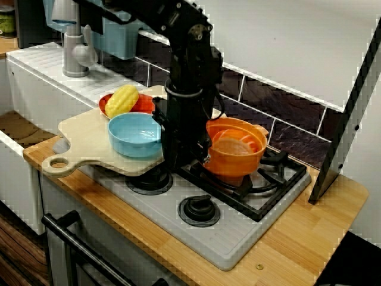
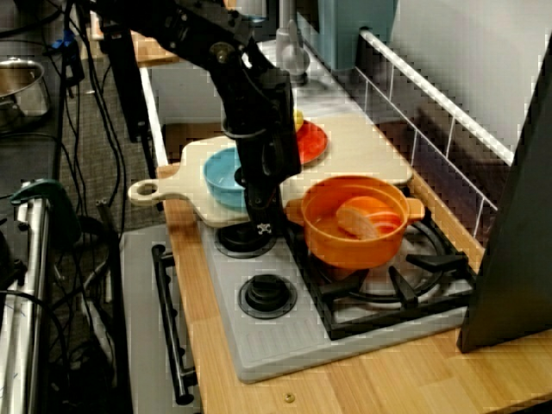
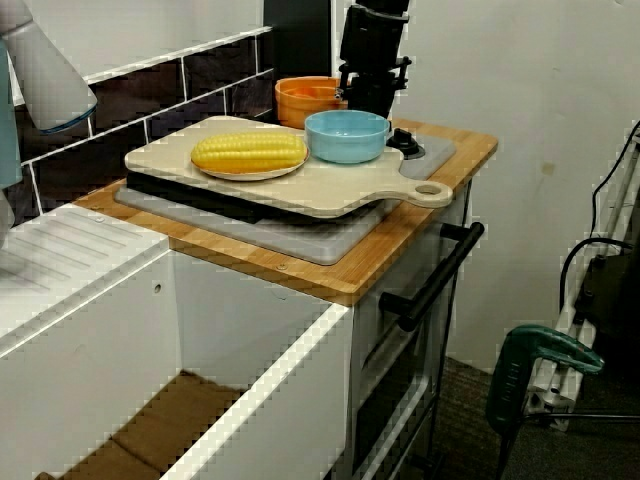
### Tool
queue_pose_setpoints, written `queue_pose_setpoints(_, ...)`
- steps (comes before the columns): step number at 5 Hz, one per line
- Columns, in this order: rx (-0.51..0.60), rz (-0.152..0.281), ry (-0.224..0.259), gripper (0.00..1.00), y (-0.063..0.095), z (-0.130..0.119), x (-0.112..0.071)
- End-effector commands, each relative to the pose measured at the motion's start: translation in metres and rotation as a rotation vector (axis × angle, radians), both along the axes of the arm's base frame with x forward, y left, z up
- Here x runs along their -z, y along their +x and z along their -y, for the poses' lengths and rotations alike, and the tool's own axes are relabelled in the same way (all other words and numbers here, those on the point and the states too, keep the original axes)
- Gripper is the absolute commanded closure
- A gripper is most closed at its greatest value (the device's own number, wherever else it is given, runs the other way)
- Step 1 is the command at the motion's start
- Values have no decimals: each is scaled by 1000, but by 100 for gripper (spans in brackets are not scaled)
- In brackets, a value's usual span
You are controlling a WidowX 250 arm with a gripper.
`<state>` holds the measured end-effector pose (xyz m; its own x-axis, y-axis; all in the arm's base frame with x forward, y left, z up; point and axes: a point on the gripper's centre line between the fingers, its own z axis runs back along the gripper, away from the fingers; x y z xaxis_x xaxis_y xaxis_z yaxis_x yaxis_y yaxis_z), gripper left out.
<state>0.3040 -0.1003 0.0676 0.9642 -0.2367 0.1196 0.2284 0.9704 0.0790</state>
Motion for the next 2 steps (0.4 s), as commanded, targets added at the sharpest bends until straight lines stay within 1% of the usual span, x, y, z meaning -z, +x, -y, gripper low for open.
queue_pose_setpoints(1, 24, 48, -45, 100, 9, -5, -42)
queue_pose_setpoints(2, 33, 41, -34, 100, 12, -7, -44)
